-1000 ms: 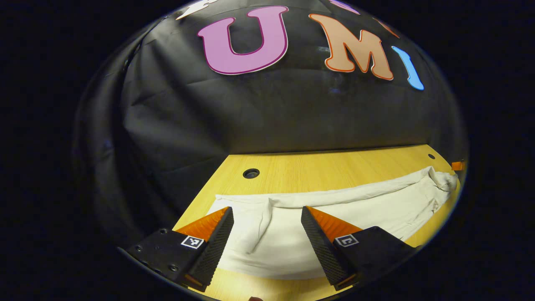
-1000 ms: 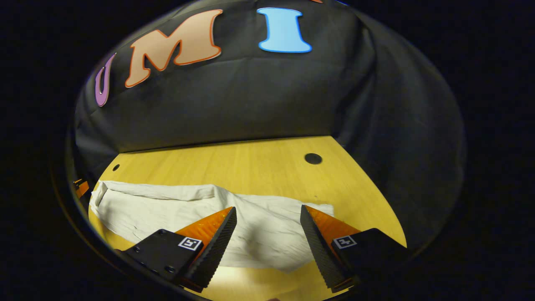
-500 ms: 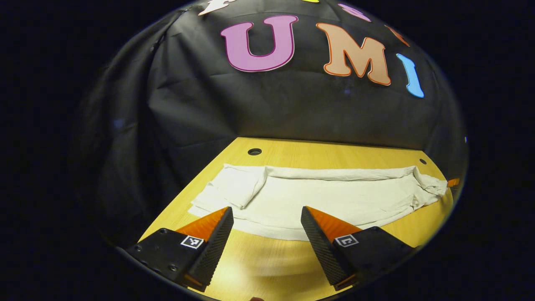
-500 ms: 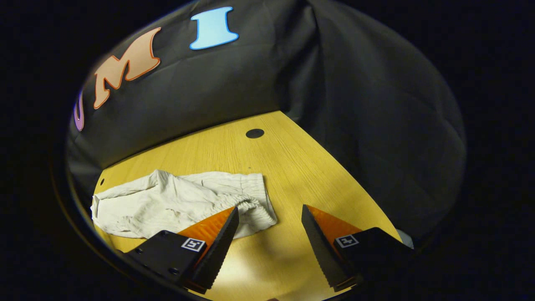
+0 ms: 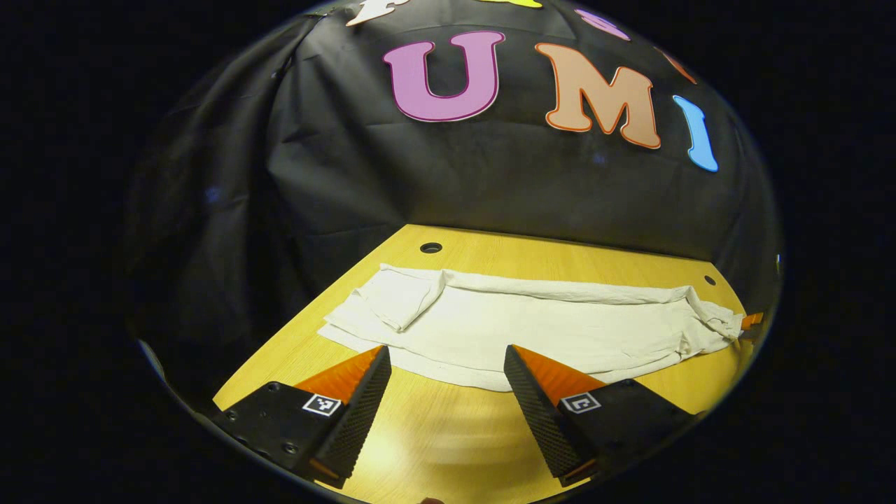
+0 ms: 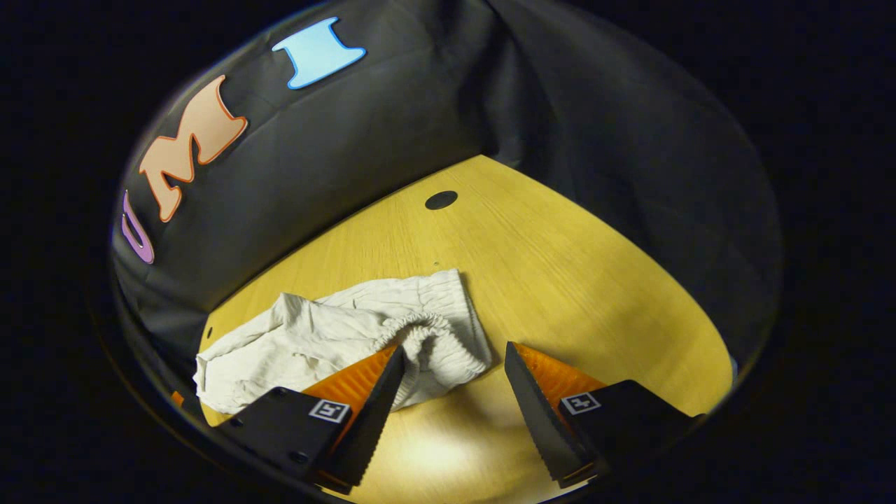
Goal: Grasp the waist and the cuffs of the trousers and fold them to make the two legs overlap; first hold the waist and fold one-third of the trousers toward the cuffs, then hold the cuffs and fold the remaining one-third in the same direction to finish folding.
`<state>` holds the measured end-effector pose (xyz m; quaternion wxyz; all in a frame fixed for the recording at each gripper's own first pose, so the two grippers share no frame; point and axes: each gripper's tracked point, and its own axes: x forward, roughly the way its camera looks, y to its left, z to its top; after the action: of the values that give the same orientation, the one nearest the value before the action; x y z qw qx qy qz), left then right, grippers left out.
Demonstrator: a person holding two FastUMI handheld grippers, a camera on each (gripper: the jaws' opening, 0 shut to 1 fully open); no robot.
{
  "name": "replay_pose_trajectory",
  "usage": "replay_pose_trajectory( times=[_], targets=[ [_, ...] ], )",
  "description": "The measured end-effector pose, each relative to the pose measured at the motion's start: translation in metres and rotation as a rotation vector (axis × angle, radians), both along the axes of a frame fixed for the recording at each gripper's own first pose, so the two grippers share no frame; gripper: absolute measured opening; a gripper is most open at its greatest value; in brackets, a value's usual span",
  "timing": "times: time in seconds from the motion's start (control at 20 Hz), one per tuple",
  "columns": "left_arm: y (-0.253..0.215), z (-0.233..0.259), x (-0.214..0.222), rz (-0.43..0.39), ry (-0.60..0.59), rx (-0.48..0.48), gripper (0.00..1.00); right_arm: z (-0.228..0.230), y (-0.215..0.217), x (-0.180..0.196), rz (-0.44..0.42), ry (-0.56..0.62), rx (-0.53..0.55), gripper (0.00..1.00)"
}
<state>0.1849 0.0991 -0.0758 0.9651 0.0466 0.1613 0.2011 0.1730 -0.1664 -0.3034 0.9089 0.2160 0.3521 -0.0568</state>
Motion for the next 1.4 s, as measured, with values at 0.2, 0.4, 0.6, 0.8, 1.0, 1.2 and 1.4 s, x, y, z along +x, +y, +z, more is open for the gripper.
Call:
replay_pose_trajectory(
  times=[0.2, 0.4, 0.6, 0.8, 1.0, 1.2, 1.4],
  targets=[
    [-0.012, 0.000, 0.001, -0.007, -0.002, -0.001, 0.98, -0.007, 0.002, 0.003, -0.008, 0.005, 0.003, 0.75],
    [-0.025, -0.002, 0.002, -0.023, -0.005, -0.010, 0.98, 0.002, 0.000, 0.004, -0.028, -0.019, 0.017, 0.29],
    [-0.028, 0.001, 0.004, -0.038, -0.013, -0.001, 0.98, 0.008, 0.000, 0.002, -0.015, -0.030, -0.017, 0.12],
    [-0.023, 0.004, 0.000, -0.047, -0.024, -0.007, 0.97, 0.027, -0.001, -0.001, -0.014, -0.060, -0.065, 0.12],
    [-0.013, 0.006, -0.001, -0.069, -0.029, -0.021, 0.98, 0.058, 0.007, -0.002, -0.015, -0.118, -0.088, 0.12],
    [0.004, 0.011, 0.000, -0.114, -0.024, -0.024, 0.98, 0.103, 0.035, -0.012, -0.003, -0.193, -0.119, 0.12],
    [0.030, 0.019, -0.001, -0.153, -0.024, -0.034, 0.97, 0.150, 0.098, -0.004, 0.041, -0.282, -0.144, 0.11]
  ],
)
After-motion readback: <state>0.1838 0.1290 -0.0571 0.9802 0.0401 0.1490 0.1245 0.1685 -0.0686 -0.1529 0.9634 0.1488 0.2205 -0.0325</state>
